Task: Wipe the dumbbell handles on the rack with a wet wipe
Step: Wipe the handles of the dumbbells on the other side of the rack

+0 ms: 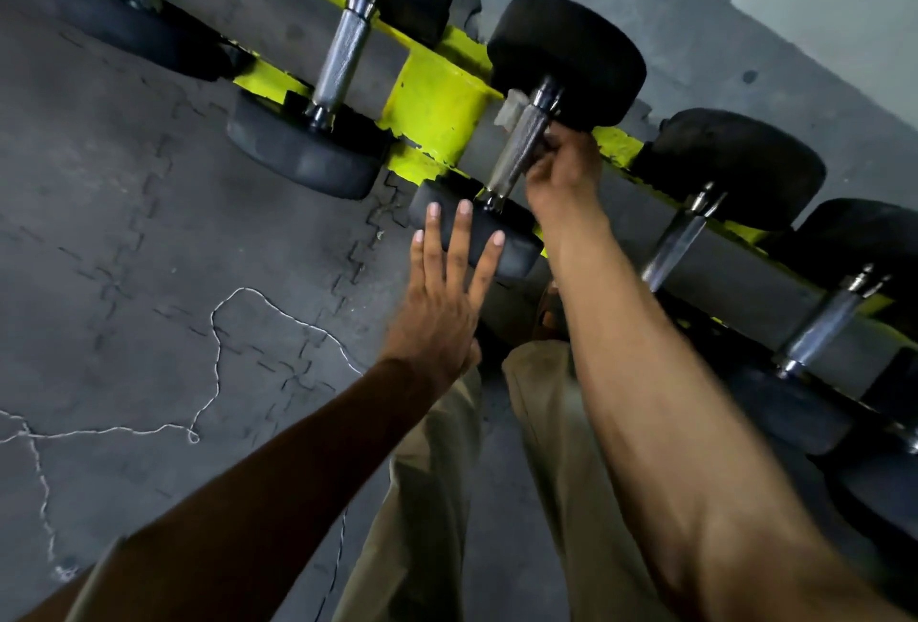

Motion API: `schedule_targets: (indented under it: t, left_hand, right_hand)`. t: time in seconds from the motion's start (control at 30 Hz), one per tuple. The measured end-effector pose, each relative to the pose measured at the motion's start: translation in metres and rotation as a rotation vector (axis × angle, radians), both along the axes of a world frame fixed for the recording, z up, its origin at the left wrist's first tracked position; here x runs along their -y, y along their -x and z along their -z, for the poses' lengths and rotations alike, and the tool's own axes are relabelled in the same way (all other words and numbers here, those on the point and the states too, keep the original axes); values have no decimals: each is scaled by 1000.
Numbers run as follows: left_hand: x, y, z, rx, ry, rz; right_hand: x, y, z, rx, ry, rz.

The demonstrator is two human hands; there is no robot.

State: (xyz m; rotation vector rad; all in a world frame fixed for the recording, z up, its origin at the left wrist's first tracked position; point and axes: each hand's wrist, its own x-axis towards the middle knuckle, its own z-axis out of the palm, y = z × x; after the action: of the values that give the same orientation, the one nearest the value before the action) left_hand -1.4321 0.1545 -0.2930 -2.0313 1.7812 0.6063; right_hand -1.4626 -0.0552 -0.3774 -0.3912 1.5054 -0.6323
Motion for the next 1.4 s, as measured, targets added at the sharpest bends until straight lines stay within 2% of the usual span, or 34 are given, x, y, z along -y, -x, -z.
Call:
schedule_targets:
  t: [0.07, 0.1, 0.13, 0.2, 0.27, 0.37, 0.47, 0.6, 0.67, 0.73, 0.77, 0.8, 0.9, 0.93, 1.07, 1.13, 1.23, 1.3, 1.33, 1.4]
  left_hand:
    - [-1, -2, -3, 10, -9, 14]
    - [-1, -3, -4, 10, -6, 19]
    - [0, -3, -4, 9, 2, 22]
    - [2, -4, -4, -3, 11, 15]
    - [3, -4, -2, -9, 10, 13]
    - [4, -6, 0, -5, -1, 11]
    - [1, -5, 1, 3, -11, 13]
    - [1, -4, 0, 9, -10, -5]
    - [3, -3, 0, 18, -9, -7]
    - [4, -3, 0, 34, -9, -3]
    - [3, -2, 0, 41, -9, -5]
    - [3, -2, 1, 44, -9, -8]
    - [3, 0, 2, 42, -2, -21]
    - [3, 0, 2, 43, 4, -22]
    - [5, 0, 4, 55, 5, -31]
    - [5, 2, 4, 65, -6, -36]
    - [4, 3, 4, 88, -12, -28]
    - [5, 3, 5, 90, -8, -32]
    - [4, 3, 5, 88, -4, -39]
    - [3, 4, 5, 88, -2, -46]
  right_hand:
    - [-17, 6, -9, -174, 216, -42]
    - [-20, 11, -10, -283, 417, -78]
    - [-22, 15, -15, -440, 628, -230]
    - [-25, 27, -13, -641, 990, -677]
    - [-21, 37, -16, -756, 1229, -1040]
    - [-2, 43, -18, -869, 1426, -1317]
    - [2, 52, -22, -969, 1488, -1456]
    - [23, 55, -28, -902, 1527, -1870]
    - [38, 43, -39, -1080, 1505, -1871]
    - [33, 29, -53, -1183, 1431, -1842]
    - [24, 21, -57, -1226, 1411, -1893]
    - [14, 13, -62, -1195, 1366, -1999]
    - [-6, -16, -71, -899, 1140, -2345]
    - [-3, -25, -74, -912, 1067, -2384]
    - [18, -42, -78, -1067, 1002, -2399]
    - [14, -38, -77, -1065, 1117, -2519]
    - [18, -33, -84, -967, 1185, -2529]
    - [30, -33, -92, -1012, 1392, -2434]
    - [37, -32, -93, -1096, 1420, -2383]
    - [41, -23, -92, -1131, 1484, -2335]
